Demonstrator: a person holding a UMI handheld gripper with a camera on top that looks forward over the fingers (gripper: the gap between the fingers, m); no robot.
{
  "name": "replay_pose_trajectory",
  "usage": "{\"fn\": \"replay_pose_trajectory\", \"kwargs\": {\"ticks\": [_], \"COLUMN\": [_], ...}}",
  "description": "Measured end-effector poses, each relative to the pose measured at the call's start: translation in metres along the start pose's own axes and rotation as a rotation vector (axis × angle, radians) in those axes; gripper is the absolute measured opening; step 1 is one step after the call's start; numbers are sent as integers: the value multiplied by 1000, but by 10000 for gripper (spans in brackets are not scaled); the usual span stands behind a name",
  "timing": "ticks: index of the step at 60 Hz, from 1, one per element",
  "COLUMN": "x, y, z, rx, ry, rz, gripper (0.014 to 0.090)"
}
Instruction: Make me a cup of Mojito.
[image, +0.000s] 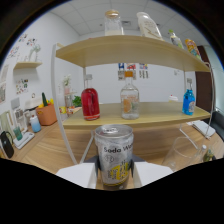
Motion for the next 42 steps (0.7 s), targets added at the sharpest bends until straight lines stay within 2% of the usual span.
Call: {"fn": "replay_pose_trajectory", "kwargs": {"ticks": [11, 24, 33, 39, 42], "x": [2, 0, -1, -2, -1], "y": [26, 25, 31, 28, 21], "z": [6, 2, -4, -13, -21], "rx": [-43, 7, -23, -55, -68], "ry": [11, 19, 15, 17, 26], "rz": [11, -20, -29, -35, -57], "gripper": [505, 530, 540, 665, 803]}}
